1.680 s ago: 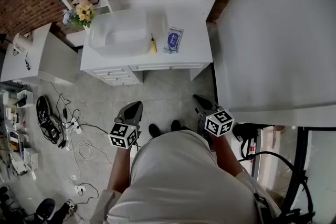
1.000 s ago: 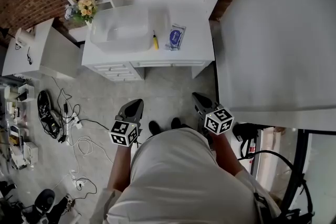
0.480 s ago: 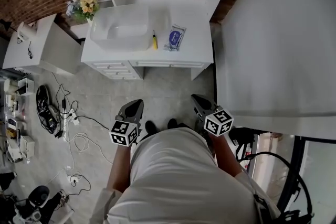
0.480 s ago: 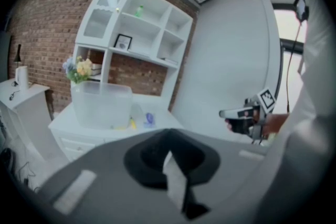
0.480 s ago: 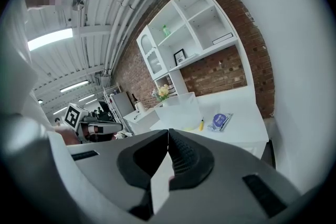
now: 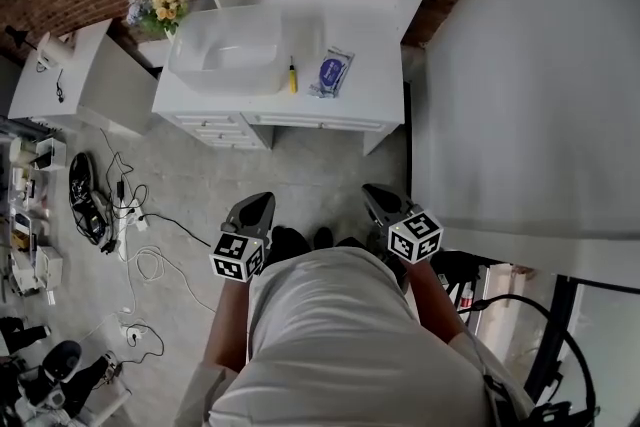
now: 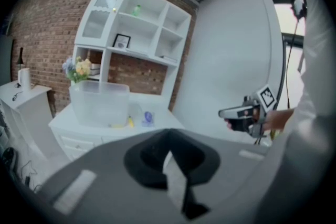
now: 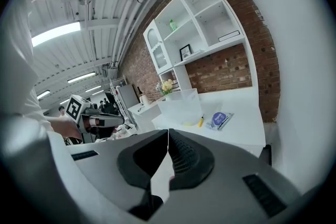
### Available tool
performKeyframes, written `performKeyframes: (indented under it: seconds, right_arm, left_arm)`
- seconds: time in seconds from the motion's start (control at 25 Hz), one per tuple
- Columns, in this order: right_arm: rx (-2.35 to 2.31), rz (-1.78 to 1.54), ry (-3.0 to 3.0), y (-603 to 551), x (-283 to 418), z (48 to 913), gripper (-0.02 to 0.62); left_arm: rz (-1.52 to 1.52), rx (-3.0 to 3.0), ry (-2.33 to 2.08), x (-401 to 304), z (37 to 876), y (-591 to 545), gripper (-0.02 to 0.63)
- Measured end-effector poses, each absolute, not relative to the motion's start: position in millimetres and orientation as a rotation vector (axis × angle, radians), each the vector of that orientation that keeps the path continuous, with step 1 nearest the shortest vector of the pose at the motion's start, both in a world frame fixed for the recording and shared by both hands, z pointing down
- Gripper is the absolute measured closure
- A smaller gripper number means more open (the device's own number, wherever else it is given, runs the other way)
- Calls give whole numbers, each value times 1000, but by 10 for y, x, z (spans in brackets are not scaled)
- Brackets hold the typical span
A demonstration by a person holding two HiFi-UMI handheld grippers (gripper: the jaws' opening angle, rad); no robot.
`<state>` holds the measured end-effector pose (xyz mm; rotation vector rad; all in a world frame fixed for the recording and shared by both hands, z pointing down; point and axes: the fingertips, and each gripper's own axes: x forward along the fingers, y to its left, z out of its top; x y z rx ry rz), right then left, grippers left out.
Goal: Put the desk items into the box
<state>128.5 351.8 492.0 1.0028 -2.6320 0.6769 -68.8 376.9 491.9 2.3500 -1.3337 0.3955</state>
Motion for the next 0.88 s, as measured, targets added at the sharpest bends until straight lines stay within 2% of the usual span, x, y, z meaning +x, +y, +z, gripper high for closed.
performKeyframes:
  seconds: [0.48,0.88]
  right_arm:
    - [1029,713,-2616,3326,1358,5036,592]
    - [1120,748,-2583,2686,1277,5073,592]
  left_arm:
    - [403,2345,-1319,-616,4998,3511,603]
    - [423,2379,-1273,-762,5048,2798,603]
